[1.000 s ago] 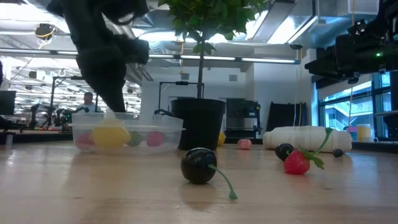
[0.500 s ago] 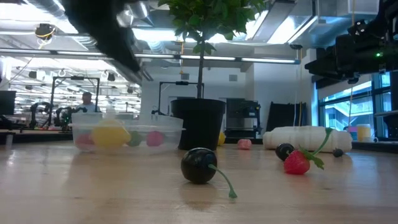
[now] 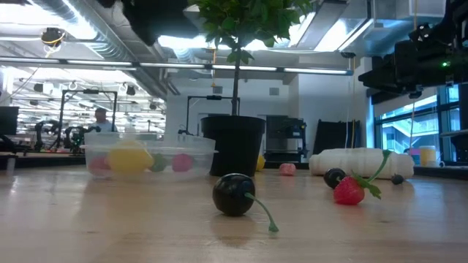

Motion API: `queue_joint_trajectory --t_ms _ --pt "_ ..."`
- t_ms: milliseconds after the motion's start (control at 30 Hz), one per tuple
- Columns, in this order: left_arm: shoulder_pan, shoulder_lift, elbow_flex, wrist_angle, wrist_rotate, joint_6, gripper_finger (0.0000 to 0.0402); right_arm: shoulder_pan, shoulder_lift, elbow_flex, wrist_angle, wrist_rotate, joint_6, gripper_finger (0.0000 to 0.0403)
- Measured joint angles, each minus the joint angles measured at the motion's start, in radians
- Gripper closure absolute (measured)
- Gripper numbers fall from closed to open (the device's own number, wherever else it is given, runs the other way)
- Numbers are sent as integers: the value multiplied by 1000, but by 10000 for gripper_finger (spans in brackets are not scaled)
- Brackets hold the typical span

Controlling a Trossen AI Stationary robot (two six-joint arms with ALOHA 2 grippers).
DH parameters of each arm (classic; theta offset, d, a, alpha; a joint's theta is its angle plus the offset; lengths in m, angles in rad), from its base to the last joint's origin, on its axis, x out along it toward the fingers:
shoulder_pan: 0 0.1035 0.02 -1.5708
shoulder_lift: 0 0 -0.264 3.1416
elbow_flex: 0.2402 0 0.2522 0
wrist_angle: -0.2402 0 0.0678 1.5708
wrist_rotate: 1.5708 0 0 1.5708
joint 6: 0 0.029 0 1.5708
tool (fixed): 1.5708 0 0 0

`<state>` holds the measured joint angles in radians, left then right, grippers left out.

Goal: Pick and placing Produce into tupperware
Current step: Put the bottom black cherry into the transparent bin

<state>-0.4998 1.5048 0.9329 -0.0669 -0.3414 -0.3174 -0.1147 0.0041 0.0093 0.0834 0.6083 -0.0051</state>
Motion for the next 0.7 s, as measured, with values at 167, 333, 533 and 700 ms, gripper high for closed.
queue_joint_trajectory --t_ms 167,333,533,700 --pt "24 99 0 70 54 40 227 0 0 0 0 0 0 221" --pt "45 191 0 186 108 65 227 0 0 0 0 0 0 221" --pt "40 289 0 325 125 175 227 0 0 0 0 0 0 221" --pt "40 364 -1 397 146 190 227 0 0 0 0 0 0 221"
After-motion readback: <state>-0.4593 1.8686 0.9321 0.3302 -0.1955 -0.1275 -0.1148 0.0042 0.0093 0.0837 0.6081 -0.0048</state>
